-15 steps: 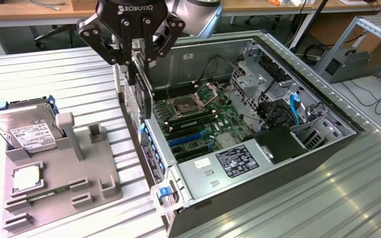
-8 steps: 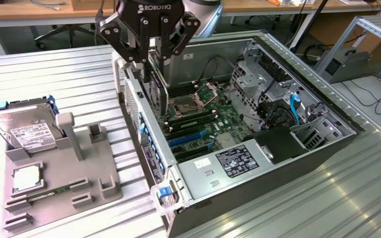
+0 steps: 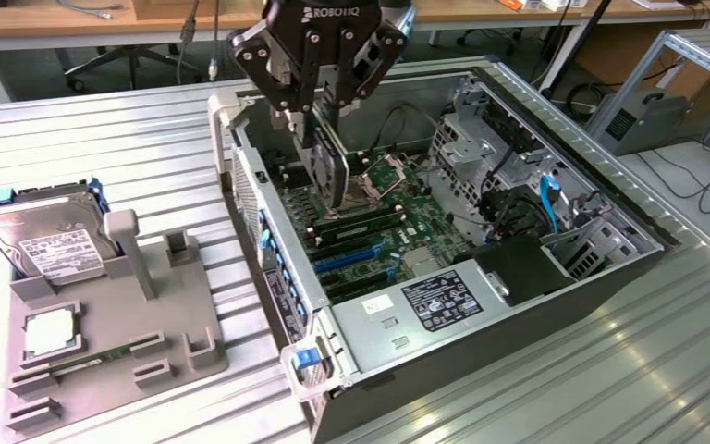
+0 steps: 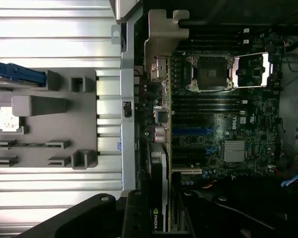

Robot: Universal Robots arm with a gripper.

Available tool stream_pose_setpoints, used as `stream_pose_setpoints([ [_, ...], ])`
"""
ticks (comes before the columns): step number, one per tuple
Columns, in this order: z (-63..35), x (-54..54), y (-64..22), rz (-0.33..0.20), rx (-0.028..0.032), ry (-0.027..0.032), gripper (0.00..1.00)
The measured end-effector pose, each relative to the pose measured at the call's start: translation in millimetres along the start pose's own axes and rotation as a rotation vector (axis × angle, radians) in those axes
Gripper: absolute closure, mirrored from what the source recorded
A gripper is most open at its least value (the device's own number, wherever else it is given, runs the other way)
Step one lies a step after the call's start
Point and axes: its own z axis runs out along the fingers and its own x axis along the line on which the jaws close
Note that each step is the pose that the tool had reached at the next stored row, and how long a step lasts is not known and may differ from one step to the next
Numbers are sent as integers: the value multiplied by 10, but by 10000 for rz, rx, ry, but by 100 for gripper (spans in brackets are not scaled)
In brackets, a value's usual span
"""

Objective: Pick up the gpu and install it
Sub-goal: 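Pick up the gpu and move the gpu toward the slot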

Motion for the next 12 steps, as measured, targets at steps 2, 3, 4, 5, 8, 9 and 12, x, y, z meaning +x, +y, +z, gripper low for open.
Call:
stream_pose_setpoints([
  [2, 2, -101, 1, 2, 0, 0, 73],
  [3, 4, -163, 2, 0, 0, 0, 73],
  [4, 5, -196, 2, -1, 0, 0, 73],
  [5, 6, -231, 3, 1, 0, 1, 73],
  [8, 8, -324, 4, 0, 0, 0, 73],
  [9, 9, -354, 4, 0, 0, -1, 73],
  [12, 11, -443, 5, 1, 0, 0, 73],
])
